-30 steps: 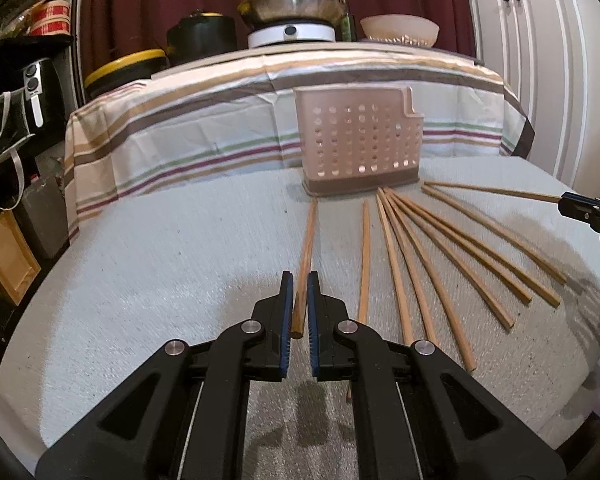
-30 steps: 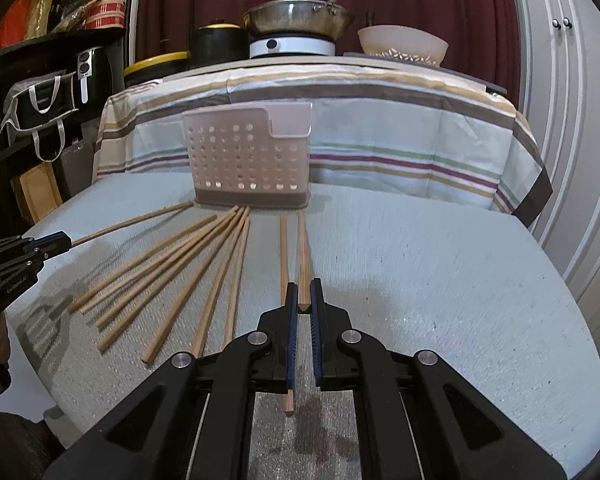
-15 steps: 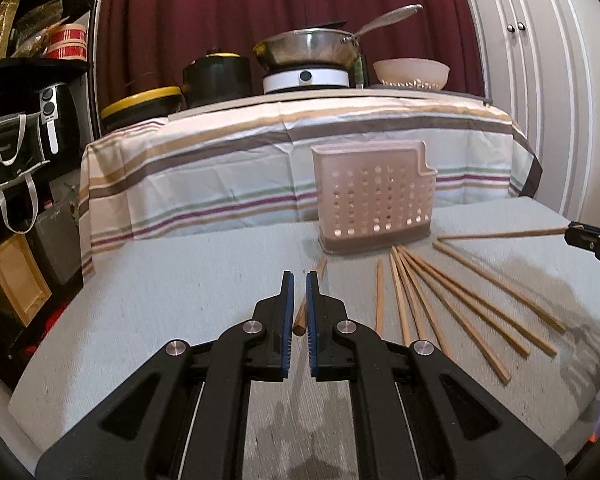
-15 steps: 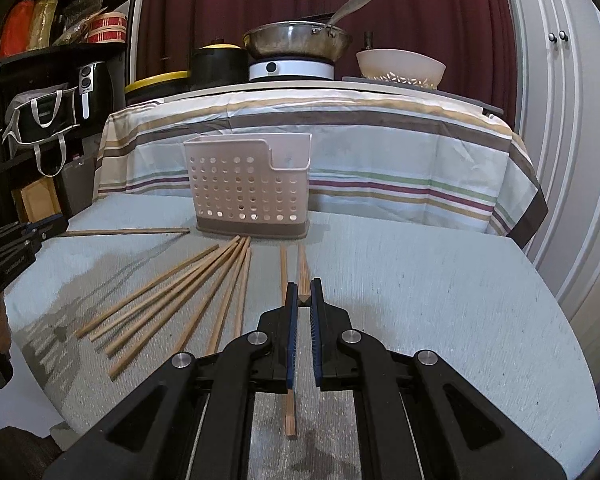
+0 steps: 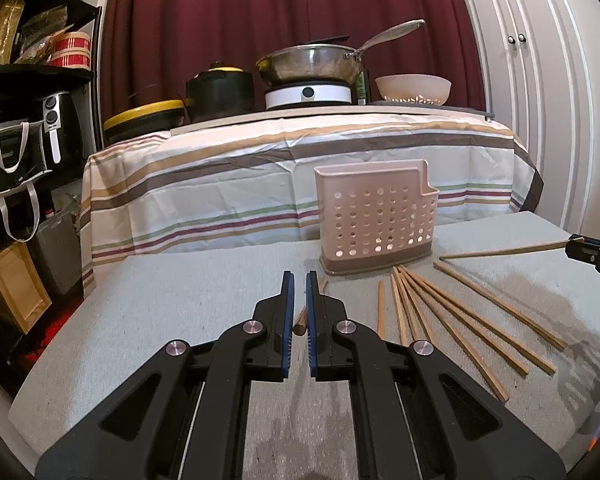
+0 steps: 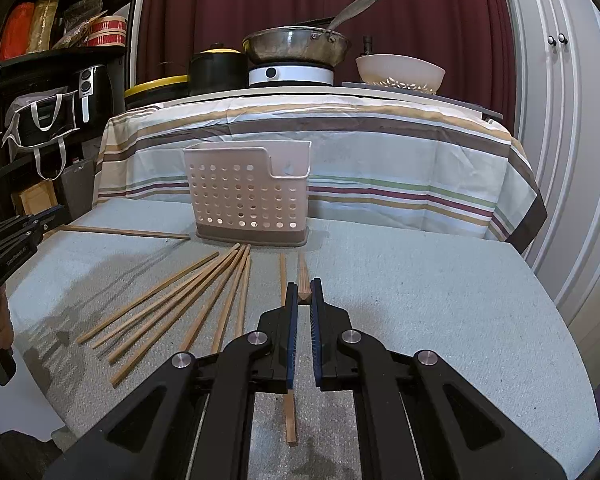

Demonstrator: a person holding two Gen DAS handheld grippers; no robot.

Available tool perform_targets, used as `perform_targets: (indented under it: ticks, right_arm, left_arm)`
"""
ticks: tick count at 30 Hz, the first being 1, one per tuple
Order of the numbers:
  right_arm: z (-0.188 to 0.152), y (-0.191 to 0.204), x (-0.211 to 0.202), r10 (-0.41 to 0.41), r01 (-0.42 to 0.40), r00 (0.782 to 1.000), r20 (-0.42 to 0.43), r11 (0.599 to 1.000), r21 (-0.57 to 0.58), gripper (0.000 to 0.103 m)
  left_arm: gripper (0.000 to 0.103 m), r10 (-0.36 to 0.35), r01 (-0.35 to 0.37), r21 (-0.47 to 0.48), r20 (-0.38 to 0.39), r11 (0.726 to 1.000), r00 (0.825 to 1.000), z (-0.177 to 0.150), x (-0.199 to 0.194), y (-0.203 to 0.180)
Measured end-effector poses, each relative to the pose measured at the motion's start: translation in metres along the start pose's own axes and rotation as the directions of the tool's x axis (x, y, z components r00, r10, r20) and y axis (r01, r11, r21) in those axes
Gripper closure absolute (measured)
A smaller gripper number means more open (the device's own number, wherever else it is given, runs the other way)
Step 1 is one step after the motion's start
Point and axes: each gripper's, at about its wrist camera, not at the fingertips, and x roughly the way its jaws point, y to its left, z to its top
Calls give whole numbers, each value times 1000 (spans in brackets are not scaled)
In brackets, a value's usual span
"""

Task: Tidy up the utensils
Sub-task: 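Lift the chopsticks in both grippers and carry them toward the caddy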

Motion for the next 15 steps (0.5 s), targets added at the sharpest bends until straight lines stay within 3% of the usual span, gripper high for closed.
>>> perform_targets:
  ticks: [15]
  right_arm:
    - [18,-3,7,-13,13,1000,18,1000,1,96]
  left_arm:
    - [97,-5,3,24,117,1000,993,46,19,0]
